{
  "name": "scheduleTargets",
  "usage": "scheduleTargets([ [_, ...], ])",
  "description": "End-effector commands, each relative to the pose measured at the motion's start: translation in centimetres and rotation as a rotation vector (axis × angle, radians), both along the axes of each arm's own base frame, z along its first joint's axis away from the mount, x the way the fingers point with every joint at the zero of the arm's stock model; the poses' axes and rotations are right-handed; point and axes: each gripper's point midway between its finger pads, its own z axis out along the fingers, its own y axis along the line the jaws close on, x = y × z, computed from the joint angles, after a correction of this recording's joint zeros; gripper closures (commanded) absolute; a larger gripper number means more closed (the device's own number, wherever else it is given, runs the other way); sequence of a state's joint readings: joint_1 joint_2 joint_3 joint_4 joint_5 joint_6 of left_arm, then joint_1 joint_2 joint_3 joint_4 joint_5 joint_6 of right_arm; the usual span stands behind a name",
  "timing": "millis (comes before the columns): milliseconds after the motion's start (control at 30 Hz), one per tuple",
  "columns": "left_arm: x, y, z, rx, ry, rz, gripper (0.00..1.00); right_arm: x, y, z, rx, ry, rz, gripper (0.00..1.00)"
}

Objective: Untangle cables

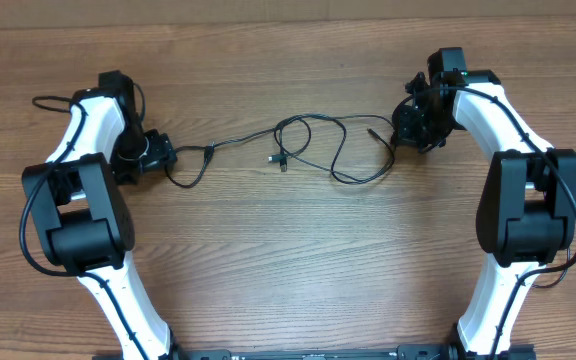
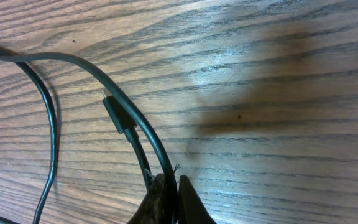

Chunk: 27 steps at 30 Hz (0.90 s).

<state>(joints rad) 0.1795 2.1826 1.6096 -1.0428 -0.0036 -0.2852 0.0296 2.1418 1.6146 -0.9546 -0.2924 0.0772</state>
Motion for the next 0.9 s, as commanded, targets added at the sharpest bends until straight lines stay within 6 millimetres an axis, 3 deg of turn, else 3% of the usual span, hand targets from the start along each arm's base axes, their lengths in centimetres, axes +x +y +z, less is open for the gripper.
scheduleTargets([
  [0,-0.1,-0.5,1.3,-0.026,0.009,-0.030,0.22,0.1,0.4,1.2,0.015,-0.030,0.012,0.96],
  [100,0.2,-1.0,3.7,-0.043,-0.038,-0.029,0.24,0.1,0.4,1.2,0.015,-0.030,0.012,0.96],
  [367,1.2,-3.6,14.0,-0.075,-0.306,0.028,0.18,0.1,0.4,1.2,0.015,-0.030,0.012,0.96],
  [467,1.0,-5.7,16.9,-0.120,-0.377,0.027,0.19,0.1,0.4,1.2,0.015,-0.030,0.012,0.96],
  [567,0.9,-7.7,17.4,-0.138,-0.383,0.006,0.18,0.1,0.4,1.2,0.015,-0.030,0.012,0.96],
  [633,0.8,-9.3,16.6,-0.153,-0.355,0.017,0.21,0.1,0.4,1.2,0.015,-0.030,0.012,0.96],
  [733,1.0,-11.8,14.9,-0.174,-0.303,0.070,0.36,0.1,0.4,1.2,0.015,-0.029,0.012,0.96],
  [867,1.9,-15.5,11.9,-0.191,-0.254,0.103,0.44,0.1,0.5,1.2,0.017,-0.028,0.010,0.96],
])
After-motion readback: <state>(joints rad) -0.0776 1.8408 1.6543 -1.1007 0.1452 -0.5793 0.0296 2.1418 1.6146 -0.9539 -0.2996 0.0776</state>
